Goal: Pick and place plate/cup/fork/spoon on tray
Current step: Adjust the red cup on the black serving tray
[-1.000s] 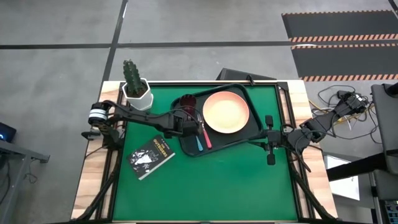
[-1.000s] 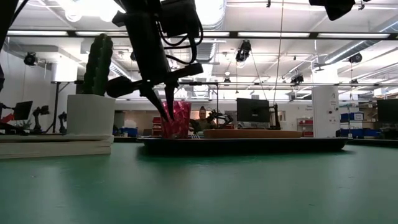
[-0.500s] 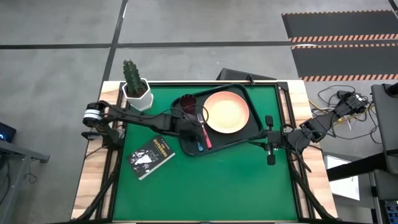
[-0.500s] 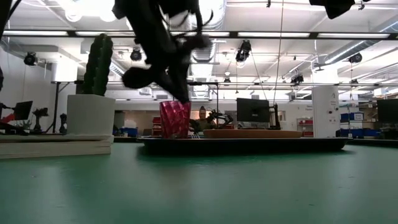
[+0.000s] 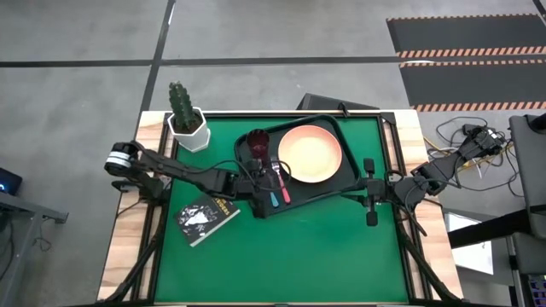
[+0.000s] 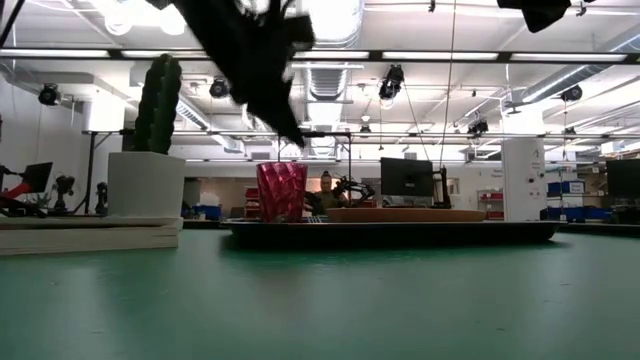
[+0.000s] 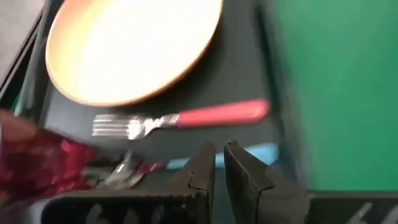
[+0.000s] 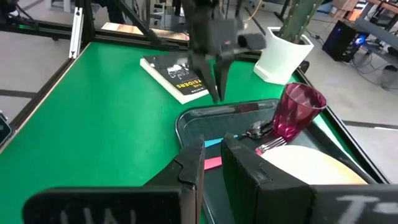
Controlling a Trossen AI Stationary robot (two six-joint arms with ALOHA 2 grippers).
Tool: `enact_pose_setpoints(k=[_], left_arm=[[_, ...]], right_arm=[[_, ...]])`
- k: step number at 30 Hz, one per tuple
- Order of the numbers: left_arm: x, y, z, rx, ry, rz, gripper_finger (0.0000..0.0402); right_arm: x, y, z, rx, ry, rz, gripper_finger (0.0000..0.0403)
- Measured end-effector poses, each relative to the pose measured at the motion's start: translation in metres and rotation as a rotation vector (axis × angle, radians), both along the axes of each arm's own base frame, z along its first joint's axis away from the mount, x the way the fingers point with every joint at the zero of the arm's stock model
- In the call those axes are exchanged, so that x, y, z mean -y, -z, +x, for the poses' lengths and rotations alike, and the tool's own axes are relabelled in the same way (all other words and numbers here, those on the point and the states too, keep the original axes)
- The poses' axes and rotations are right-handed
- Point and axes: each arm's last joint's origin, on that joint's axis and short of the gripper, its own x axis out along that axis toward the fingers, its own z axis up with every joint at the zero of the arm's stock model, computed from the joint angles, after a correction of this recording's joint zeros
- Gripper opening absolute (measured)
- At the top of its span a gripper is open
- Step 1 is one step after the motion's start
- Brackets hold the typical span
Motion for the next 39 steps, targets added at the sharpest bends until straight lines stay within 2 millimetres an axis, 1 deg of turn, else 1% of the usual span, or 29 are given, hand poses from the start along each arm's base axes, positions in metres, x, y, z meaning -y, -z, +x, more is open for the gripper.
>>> enact_pose_setpoints(k=[2, 6, 10, 14, 18, 20, 26, 29, 31, 34, 39], left_arm=[[-0.007, 0.013, -0.003, -0.024, -0.014, 0.035, 0.0017], [-0.026, 0.032, -0.009, -0.059, -0.077, 0.052, 0.0017], [-0.044, 0.044, -0.008, 0.03, -0.094, 0.011, 0.0017], [-0.054, 0.057, -0.01, 0.097, -0.082, -0.004, 0.0017], [-0.055, 0.065, -0.012, 0.14, -0.089, -0.012, 0.0017], [-0.055, 0.067, -0.01, 0.17, -0.094, -0.019, 0.0017], [-0.052, 0.073, -0.007, 0.179, -0.084, -0.028, 0.0017], [-0.052, 0.084, -0.005, 0.15, -0.092, -0.036, 0.0017], [-0.052, 0.089, -0.009, 0.107, -0.095, -0.038, 0.0017], [-0.052, 0.089, -0.01, 0.094, -0.095, -0.037, 0.0017], [-0.053, 0.093, -0.018, -0.002, -0.09, -0.015, 0.0017]], right_arm=[[0.0, 0.0, 0.0, 0.0, 0.002, 0.006, 0.0043], [0.0, 0.0, 0.0, -0.001, 0.003, 0.006, 0.0043], [0.0, 0.0, 0.0, -0.001, 0.009, 0.002, 0.0043], [0.0, 0.0, 0.0, -0.002, 0.008, -0.004, 0.0043], [0.0, 0.0, 0.0, -0.002, 0.008, -0.005, 0.0043], [0.0, 0.0, 0.0, -0.003, 0.006, -0.01, 0.0043], [0.0, 0.0, 0.0, -0.003, 0.005, -0.014, 0.0043], [0.0, 0.0, 0.0, -0.002, 0.005, -0.014, 0.0043], [0.0, 0.001, 0.0, -0.004, 0.005, -0.015, 0.0043], [0.0, 0.001, 0.001, -0.009, 0.005, -0.018, 0.0043], [-0.001, 0.002, 0.002, -0.013, 0.006, -0.021, 0.0043]])
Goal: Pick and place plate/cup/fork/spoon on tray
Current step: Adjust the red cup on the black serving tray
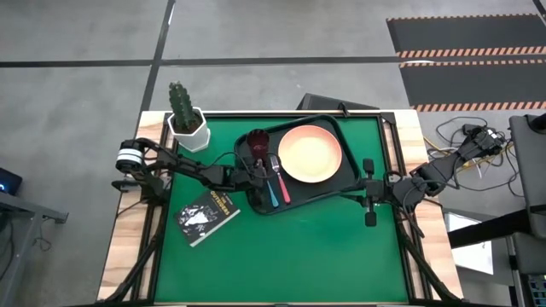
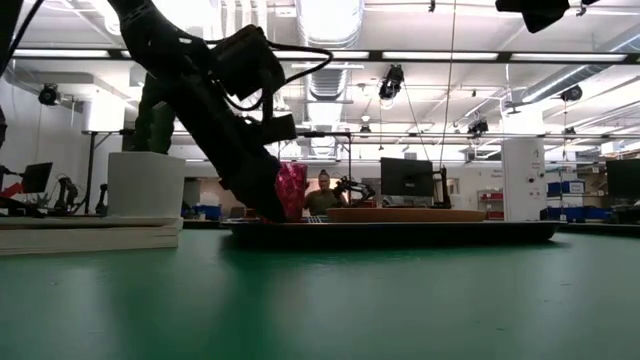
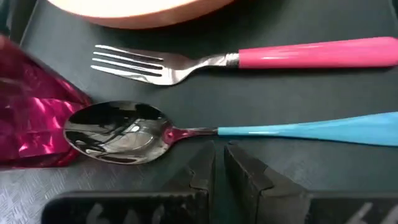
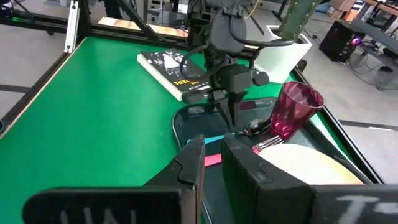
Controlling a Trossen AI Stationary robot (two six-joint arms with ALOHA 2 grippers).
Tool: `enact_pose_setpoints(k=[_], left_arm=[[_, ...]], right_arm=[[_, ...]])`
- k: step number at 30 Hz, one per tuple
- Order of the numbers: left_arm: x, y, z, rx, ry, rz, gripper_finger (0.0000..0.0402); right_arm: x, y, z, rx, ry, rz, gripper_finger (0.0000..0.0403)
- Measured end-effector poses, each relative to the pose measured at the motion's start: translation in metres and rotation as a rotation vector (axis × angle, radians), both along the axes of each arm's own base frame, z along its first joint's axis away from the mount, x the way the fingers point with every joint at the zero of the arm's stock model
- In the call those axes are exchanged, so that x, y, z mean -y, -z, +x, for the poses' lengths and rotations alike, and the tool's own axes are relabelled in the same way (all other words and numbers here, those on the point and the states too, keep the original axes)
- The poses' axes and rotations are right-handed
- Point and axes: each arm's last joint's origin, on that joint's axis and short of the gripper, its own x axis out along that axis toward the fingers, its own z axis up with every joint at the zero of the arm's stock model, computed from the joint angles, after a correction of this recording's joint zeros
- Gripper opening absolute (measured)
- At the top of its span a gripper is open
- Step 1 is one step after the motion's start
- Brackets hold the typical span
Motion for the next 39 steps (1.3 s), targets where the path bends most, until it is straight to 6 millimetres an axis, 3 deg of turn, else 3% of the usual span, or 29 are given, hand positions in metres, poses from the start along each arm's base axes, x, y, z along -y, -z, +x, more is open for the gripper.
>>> enact_pose_setpoints(k=[30, 39], left_arm=[[-0.003, -0.001, 0.0, 0.058, -0.02, 0.047, 0.0017], [-0.01, -0.012, -0.003, 0.086, -0.198, 0.241, 0.0017]], right_arm=[[0.001, 0.0, 0.0, 0.006, 0.022, -0.01, 0.0043], [0.001, 0.0, 0.0, 0.005, 0.022, -0.012, 0.0043]])
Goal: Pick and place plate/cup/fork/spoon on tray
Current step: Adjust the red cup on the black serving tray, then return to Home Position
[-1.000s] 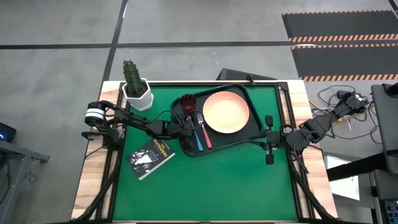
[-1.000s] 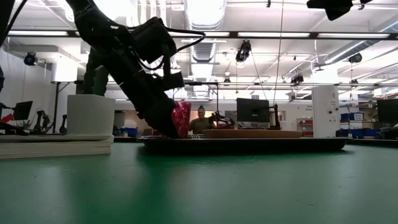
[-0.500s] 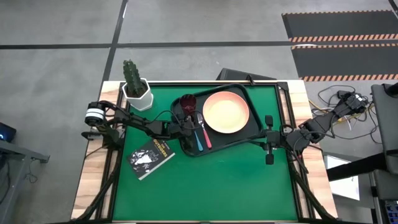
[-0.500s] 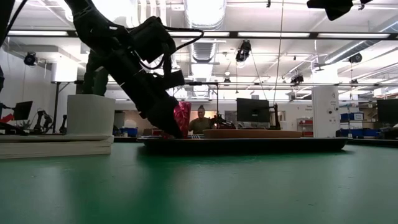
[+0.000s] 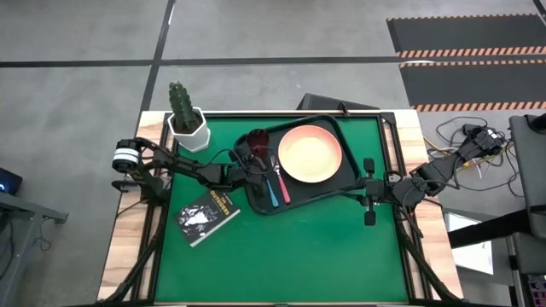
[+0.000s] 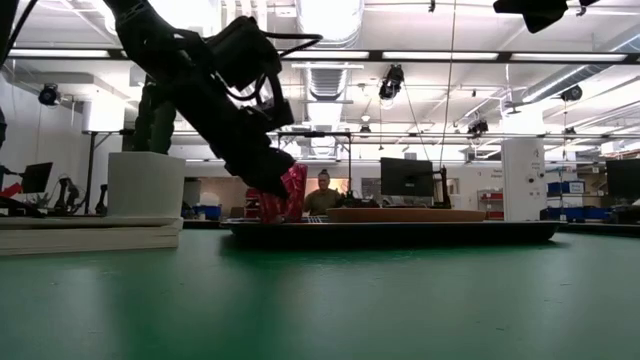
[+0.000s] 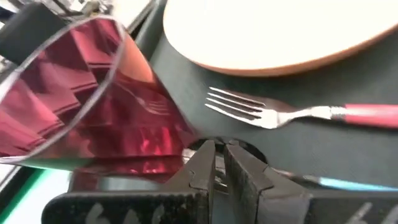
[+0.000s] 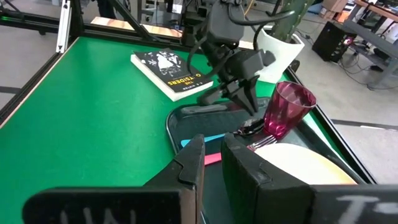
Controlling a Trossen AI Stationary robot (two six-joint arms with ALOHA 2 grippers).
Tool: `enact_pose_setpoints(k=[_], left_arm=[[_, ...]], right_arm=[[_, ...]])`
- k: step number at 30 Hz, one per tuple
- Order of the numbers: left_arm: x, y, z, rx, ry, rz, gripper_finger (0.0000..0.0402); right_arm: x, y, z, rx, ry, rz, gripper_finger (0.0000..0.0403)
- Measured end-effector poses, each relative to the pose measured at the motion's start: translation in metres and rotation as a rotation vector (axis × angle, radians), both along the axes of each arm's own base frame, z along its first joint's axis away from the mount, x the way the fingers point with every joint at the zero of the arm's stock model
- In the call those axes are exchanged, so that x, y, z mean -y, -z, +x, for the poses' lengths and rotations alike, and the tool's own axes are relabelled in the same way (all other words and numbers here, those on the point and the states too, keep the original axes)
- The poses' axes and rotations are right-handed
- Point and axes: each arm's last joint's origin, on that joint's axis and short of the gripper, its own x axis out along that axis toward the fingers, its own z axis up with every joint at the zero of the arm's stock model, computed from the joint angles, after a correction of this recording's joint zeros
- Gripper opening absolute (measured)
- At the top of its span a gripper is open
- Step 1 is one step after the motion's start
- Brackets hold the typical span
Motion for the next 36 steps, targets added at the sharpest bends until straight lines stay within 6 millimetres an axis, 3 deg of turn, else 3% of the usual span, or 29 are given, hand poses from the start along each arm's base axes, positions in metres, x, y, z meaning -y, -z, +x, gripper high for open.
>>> enact_pose_setpoints(k=[25, 30, 36], left_arm=[[-0.044, -0.003, -0.005, 0.021, -0.166, 0.064, 0.0017], [-0.039, -0.006, -0.004, 0.034, -0.145, 0.054, 0.0017], [-0.002, -0.028, -0.006, 0.078, 0.052, 0.028, 0.0017]], right_arm=[[0.0, 0.0, 0.0, 0.0, 0.0, 0.0, 0.0043], [0.0, 0.0, 0.0, -0.003, -0.009, -0.024, 0.0043], [0.001, 0.011, -0.001, -0.014, -0.032, -0.087, 0.0043]])
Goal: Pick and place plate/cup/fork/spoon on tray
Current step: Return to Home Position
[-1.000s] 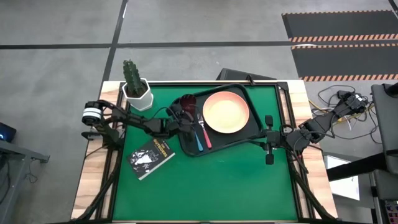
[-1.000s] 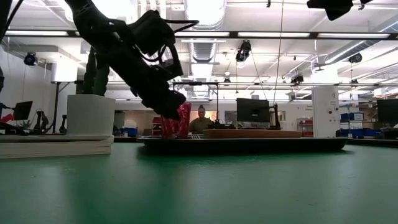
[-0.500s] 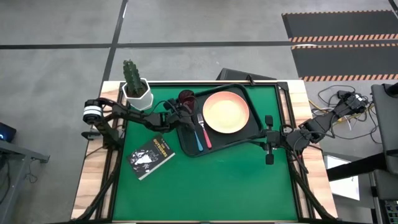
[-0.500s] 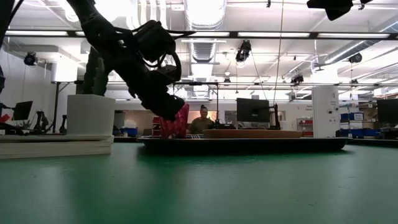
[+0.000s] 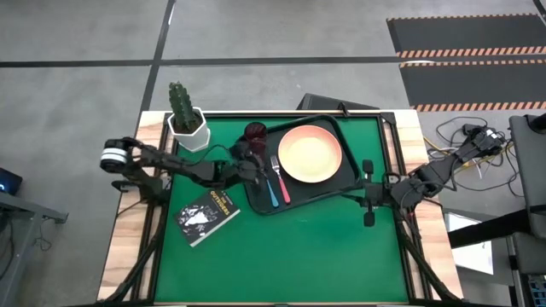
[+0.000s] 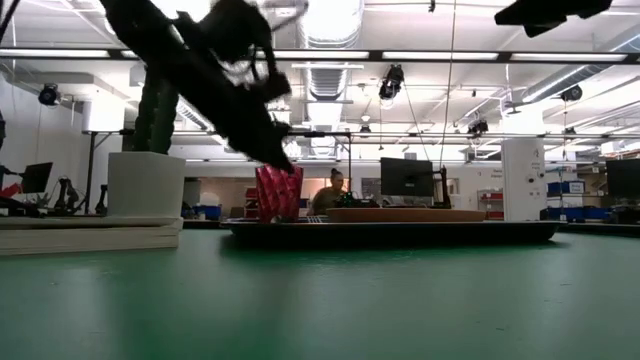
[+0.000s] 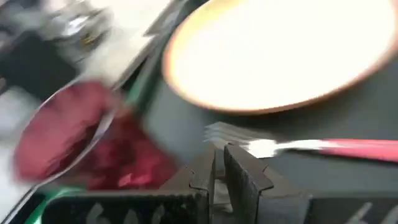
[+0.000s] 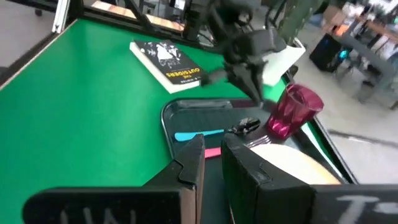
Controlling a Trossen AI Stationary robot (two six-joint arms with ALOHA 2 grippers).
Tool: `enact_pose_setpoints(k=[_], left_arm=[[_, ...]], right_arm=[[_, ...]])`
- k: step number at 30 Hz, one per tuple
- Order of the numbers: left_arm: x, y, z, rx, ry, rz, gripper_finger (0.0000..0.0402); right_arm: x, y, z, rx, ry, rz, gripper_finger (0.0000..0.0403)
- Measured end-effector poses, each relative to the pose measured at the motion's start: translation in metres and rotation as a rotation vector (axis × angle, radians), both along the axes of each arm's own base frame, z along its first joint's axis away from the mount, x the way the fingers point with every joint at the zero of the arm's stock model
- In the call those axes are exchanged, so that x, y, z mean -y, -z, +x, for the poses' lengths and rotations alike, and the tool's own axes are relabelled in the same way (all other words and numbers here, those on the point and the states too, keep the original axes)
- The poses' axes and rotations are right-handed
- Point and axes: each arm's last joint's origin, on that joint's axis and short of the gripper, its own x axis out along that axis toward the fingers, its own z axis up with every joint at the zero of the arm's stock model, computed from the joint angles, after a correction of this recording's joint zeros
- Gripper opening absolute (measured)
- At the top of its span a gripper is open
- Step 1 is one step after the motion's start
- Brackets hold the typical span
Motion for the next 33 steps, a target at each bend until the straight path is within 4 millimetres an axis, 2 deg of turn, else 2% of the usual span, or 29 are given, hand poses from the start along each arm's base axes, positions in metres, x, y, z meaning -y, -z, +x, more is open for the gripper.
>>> enact_pose_setpoints(k=[3, 6, 10, 13, 17, 22, 25, 33], left_arm=[[0.025, -0.019, -0.006, 0.044, 0.223, -0.044, 0.0017], [0.045, -0.04, -0.021, 0.08, 0.416, -0.079, 0.0017], [0.053, -0.062, -0.057, 0.168, 0.496, -0.087, 0.0017], [0.053, -0.069, -0.087, 0.273, 0.523, -0.097, 0.0017], [0.048, -0.066, -0.121, 0.415, 0.524, -0.082, 0.0017], [0.043, -0.059, -0.153, 0.53, 0.536, -0.038, 0.0017], [0.041, -0.05, -0.166, 0.565, 0.536, -0.032, 0.0017], [0.037, -0.022, -0.191, 0.666, 0.535, -0.037, 0.0017]], right_arm=[[0.001, 0.008, -0.002, 0.029, -0.025, -0.041, 0.0043], [0.003, 0.017, -0.006, 0.06, -0.056, -0.078, 0.0043], [0.008, 0.029, -0.014, 0.086, -0.098, -0.111, 0.0043], [0.012, 0.035, -0.021, 0.117, -0.103, -0.11, 0.0043], [0.02, 0.034, -0.039, 0.207, -0.148, -0.04, 0.0043], [0.028, 0.039, -0.055, 0.31, -0.201, 0.035, 0.0043], [0.031, 0.046, -0.06, 0.338, -0.196, 0.056, 0.0043], [0.038, 0.065, -0.071, 0.406, -0.211, -0.022, 0.0042]])
